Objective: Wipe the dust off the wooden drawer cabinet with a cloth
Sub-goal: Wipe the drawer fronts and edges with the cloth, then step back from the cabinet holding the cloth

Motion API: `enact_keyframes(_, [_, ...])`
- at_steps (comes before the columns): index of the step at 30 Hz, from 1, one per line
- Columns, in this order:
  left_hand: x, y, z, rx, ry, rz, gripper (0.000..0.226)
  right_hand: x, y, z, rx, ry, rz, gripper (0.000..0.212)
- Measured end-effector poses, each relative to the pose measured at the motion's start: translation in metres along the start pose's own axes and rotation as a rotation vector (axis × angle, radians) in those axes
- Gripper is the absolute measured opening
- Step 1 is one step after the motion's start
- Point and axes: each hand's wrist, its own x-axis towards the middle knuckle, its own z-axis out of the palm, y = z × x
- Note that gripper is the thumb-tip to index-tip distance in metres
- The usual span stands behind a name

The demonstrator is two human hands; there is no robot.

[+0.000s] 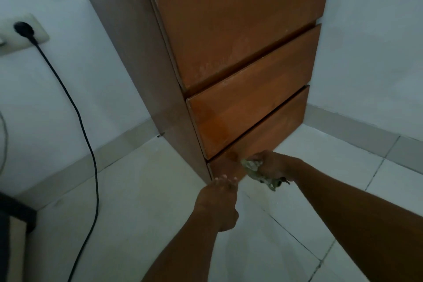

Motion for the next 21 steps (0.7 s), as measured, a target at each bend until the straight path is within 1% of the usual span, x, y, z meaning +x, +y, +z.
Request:
enact_keyframes(2, [-0.001, 0.005, -0.014, -0.071, -0.067, -0.061, 0.080, -0.023, -0.012, -0.025, -0.155, -0.050, -0.013, 0.027])
enact_keyframes(4, [-0.001, 0.009, -0.039, -0.121, -0.126, -0.122, 0.076, -0.046, -0.030, -0.054, -0.272, -0.075, 0.005, 0.031])
enact_keyframes(6, [-0.003, 0.014, -0.077, -0.158, -0.212, -0.145, 0.066, -0.070, -0.050, -0.086, -0.367, -0.087, 0.028, 0.035])
enact_keyframes(8, [-0.006, 0.019, -0.125, -0.194, -0.250, -0.145, 0.053, -0.096, -0.074, -0.122, -0.421, -0.099, 0.055, 0.038])
enact_keyframes(10, [-0.017, 0.024, -0.179, -0.227, -0.209, -0.143, 0.049, -0.128, -0.104, -0.161, -0.465, -0.092, 0.070, 0.041])
enact_keyframes(13, [-0.047, 0.029, -0.272, -0.302, -0.092, -0.154, 0.058, -0.175, -0.153, -0.228, -0.432, -0.087, 0.094, 0.038])
enact_keyframes(14, [-0.060, 0.029, -0.305, -0.314, -0.076, -0.156, 0.059, -0.190, -0.169, -0.251, -0.436, -0.078, 0.099, 0.036])
enact_keyframes(17, [-0.096, 0.025, -0.402, -0.305, -0.103, -0.147, 0.052, -0.235, -0.223, -0.317, -0.474, -0.059, 0.103, 0.034])
enact_keyframes(21, [-0.152, 0.017, -0.534, -0.315, -0.098, -0.196, 0.044, -0.305, -0.302, -0.395, -0.462, -0.007, 0.063, 0.031])
